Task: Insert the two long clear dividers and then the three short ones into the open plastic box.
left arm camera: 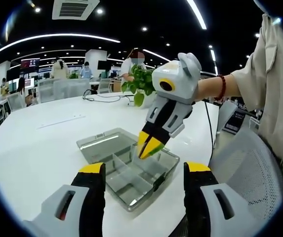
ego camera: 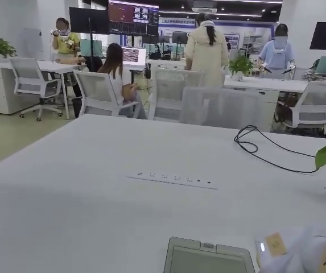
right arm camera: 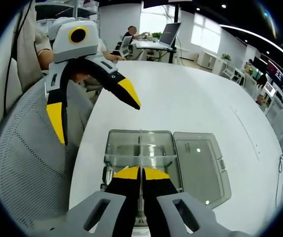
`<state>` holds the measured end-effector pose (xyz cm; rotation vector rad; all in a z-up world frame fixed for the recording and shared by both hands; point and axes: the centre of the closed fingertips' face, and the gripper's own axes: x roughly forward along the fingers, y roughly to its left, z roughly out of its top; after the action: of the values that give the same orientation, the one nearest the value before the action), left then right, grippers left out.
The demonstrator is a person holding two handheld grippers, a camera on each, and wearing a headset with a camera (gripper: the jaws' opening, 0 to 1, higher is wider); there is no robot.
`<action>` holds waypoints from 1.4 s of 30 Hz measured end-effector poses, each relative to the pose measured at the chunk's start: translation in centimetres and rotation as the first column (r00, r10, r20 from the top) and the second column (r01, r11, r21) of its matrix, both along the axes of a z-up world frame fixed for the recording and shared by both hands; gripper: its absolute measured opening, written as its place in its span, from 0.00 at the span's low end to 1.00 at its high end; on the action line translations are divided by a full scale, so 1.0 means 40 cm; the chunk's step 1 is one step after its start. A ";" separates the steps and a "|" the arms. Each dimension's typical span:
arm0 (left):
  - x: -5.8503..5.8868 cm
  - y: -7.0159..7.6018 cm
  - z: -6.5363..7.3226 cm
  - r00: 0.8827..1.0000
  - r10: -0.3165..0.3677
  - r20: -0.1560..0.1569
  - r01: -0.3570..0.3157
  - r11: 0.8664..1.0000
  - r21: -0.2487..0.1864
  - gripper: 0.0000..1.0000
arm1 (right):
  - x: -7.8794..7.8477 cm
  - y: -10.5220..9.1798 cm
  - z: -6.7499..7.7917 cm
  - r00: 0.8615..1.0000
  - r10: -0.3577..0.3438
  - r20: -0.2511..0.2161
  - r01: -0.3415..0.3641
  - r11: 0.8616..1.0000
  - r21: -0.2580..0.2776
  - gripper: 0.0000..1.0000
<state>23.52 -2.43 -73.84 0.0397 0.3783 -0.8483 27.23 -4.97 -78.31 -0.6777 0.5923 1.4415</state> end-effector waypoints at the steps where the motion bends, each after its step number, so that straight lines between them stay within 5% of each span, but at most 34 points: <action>1: -0.001 0.000 0.000 1.000 -0.001 0.000 0.001 1.000 -0.002 0.64 | 0.001 0.001 0.001 1.000 -0.001 0.001 0.001 1.000 0.003 0.02; 12: -0.003 -0.003 0.002 1.000 -0.007 0.003 0.007 1.000 0.004 0.64 | 0.002 0.009 -0.014 1.000 -0.003 -0.007 0.003 1.000 -0.024 0.02; 23: -0.002 0.001 0.001 1.000 -0.005 0.008 0.005 1.000 0.015 0.64 | 0.005 0.013 -0.062 0.999 -0.012 -0.040 0.004 0.983 -0.184 0.02; 28: -0.002 0.001 0.000 1.000 -0.005 0.008 0.005 1.000 0.013 0.65 | 0.003 0.010 -0.087 0.999 -0.023 -0.044 0.011 0.965 -0.261 0.02; 37: -0.002 0.005 -0.004 1.000 -0.001 0.004 0.001 1.000 0.021 0.65 | 0.001 0.005 -0.135 0.999 0.027 -0.022 -0.034 0.914 -0.404 0.01; 42: 0.000 0.010 -0.005 1.000 0.007 0.005 -0.007 1.000 0.022 0.65 | 0.002 0.001 -0.132 0.999 0.025 -0.041 -0.040 0.910 -0.412 0.01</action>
<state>23.53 -2.01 -74.02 0.0609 0.3834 -0.8373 27.31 -4.92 -83.60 -0.9998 0.9324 1.3716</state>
